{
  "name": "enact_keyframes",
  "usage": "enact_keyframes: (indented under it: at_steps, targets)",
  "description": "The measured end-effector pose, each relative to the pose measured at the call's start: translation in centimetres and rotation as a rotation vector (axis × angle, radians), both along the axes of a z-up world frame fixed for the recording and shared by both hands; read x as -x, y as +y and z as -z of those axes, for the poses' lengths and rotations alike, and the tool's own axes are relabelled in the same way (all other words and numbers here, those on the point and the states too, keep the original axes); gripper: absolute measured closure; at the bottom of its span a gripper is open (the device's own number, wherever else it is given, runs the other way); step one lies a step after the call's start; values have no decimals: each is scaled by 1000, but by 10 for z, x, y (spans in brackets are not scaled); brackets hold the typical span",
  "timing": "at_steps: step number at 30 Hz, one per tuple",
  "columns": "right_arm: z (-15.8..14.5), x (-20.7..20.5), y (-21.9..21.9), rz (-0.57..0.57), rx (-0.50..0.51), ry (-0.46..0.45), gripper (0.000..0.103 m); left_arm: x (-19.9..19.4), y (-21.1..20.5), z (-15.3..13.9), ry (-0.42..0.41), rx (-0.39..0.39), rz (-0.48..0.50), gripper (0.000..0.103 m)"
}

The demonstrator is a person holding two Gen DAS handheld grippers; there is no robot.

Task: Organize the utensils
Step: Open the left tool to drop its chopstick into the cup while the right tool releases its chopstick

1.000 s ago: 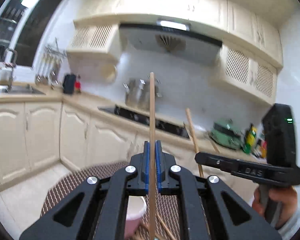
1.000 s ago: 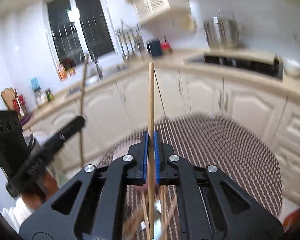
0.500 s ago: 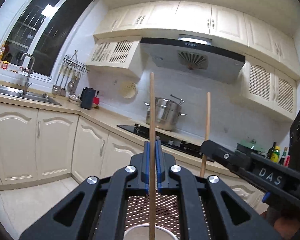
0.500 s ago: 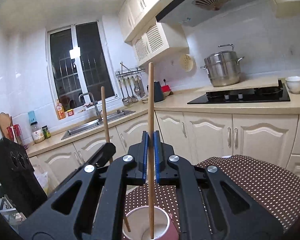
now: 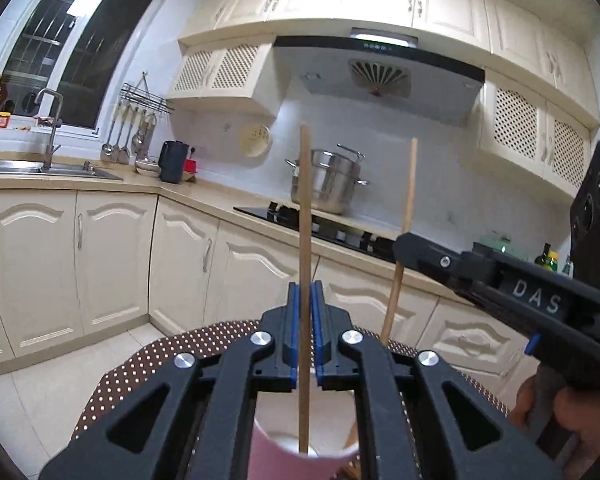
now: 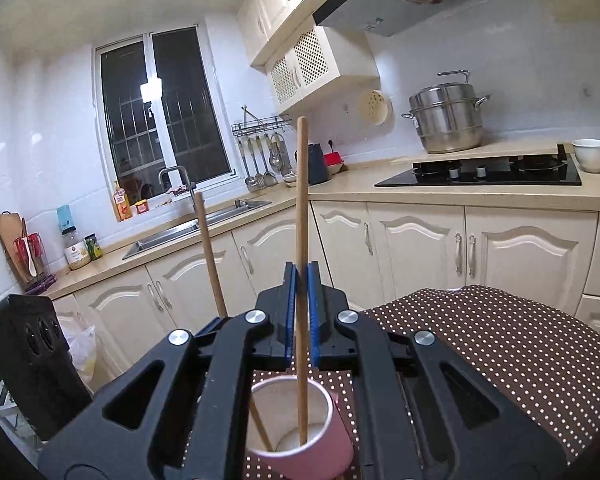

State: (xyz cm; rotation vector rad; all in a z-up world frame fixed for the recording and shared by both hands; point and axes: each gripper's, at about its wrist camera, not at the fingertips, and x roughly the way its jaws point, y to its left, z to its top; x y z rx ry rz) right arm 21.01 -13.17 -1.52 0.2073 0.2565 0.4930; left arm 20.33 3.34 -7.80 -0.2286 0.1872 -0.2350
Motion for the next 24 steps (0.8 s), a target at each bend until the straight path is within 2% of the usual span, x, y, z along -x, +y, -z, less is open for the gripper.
enact_keyframes:
  at_steps: [5,6,7,8,9,11,13,18,22,24]
  targets:
    - [2,13,2,2,27,3,96,10,-1,5,41,-14,10,96]
    - [3,15,1,3,25,7,96,12,0,3,48,-7,11,89]
    - [3,18,1,5,26,8,96,13,1,2,54,-2,10,74]
    - [4,20,0,7,26,10,96,16,3,1,57,2,8,68]
    - [5,21,0,7,25,16,96,20,4,-1,57,6,9,63]
    - [8,23,0,10,28,28,96,26,6,-4,59,1,8,62]
    - [12,25,1,11,36,43,96,30,7,-6,84,-12,-11,53]
    - [28,23,5,20,57,115,96,35,10,-10,166,-35,-27,48]
    - [34,24,6,34,65,150,96,44,8,-10,195,-90,-31,46]
    - [34,26,7,31,76,164,90,48,8,-11,206,-110,-33,44]
